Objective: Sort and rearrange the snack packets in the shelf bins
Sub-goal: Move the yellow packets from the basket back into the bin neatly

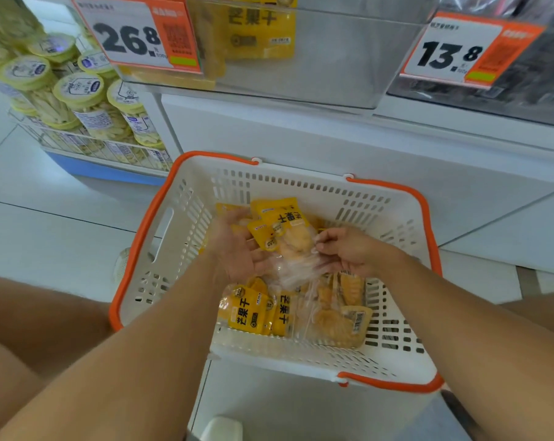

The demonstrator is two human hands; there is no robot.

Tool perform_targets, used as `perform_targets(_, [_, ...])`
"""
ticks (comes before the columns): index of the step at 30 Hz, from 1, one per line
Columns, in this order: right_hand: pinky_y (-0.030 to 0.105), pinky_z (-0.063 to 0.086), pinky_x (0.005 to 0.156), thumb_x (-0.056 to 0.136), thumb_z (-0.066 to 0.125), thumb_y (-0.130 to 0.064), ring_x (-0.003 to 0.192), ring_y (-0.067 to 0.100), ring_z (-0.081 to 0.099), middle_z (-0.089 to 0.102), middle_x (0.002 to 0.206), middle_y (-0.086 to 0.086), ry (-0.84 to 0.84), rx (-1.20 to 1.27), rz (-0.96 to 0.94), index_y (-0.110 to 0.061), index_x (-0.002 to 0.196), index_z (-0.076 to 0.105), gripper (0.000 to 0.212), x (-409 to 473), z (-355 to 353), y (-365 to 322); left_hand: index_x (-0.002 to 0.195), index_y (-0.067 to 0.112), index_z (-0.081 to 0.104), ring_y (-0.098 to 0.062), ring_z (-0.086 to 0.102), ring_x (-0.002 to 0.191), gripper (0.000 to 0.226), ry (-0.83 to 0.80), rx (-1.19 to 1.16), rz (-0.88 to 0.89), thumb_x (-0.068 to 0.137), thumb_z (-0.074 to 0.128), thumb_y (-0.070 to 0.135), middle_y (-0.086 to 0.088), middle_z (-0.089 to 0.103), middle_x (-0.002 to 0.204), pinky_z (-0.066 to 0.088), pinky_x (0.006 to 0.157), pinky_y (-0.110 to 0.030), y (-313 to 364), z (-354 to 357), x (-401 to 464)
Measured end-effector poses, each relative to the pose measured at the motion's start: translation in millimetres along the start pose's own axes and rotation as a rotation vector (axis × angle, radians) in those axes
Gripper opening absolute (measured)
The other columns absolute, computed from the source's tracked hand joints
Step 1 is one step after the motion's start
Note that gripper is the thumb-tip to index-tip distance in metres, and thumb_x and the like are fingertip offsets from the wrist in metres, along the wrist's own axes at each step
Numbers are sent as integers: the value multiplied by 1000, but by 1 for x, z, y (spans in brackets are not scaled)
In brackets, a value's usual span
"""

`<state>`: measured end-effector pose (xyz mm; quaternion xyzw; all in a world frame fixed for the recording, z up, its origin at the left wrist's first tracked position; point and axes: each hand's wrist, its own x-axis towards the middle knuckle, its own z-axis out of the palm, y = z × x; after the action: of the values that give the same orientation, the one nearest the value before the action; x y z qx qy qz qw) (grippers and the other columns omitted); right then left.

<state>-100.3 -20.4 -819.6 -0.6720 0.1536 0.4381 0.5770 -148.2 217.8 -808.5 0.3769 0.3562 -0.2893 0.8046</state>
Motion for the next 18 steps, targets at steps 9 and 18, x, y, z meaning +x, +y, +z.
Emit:
perform_targets(9, [26, 54, 65, 90, 70, -3, 64, 11, 64, 71, 76, 5, -126, -545, -106, -3, 106, 75, 16, -14, 1, -19, 107, 11, 75, -34, 73, 88, 80, -175, 621, -308, 74, 50, 81, -16, 72, 112, 59, 68, -38, 14, -8, -20])
perform_targets(18, [29, 52, 63, 87, 74, -2, 60, 9, 61, 72, 78, 9, -188, -745, -100, -8, 98, 79, 13, -8, 18, 4, 125, 9, 64, -42, 65, 111, 64, -136, 781, -501, 88, 54, 60, -19, 69, 120, 51, 91, -60, -9, 5, -24])
